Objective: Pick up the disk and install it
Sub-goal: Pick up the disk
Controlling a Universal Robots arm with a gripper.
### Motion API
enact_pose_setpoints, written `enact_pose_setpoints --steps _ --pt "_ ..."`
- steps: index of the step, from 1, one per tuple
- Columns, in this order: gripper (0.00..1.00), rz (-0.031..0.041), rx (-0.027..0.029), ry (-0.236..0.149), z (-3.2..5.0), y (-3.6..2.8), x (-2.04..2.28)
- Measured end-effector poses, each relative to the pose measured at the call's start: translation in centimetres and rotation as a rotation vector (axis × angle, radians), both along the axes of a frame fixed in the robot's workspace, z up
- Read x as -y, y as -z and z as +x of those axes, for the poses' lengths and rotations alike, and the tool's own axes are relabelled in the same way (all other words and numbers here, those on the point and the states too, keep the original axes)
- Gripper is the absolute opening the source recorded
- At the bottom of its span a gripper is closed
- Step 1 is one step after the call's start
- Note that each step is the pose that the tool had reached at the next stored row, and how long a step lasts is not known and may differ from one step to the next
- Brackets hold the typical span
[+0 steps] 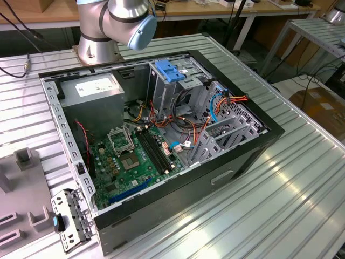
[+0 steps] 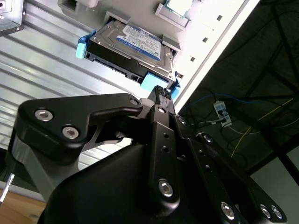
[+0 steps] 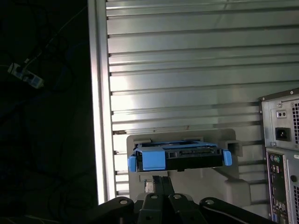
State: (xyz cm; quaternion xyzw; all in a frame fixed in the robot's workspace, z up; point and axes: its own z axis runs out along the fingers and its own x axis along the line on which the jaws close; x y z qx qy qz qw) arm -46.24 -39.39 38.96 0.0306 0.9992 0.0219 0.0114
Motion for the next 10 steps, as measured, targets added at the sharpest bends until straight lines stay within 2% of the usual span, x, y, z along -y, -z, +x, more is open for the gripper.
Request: enact_pose_setpoints --steps 3,7,10 --pt "0.11 0.0001 0.0001 -0.038 0.0 0.01 0.0" --pt "0.11 0.0001 0.0001 -0.114 0.0 0.01 0.0" --pt "0.11 0.0001 0.0001 -0.21 0.01 0.0 0.0"
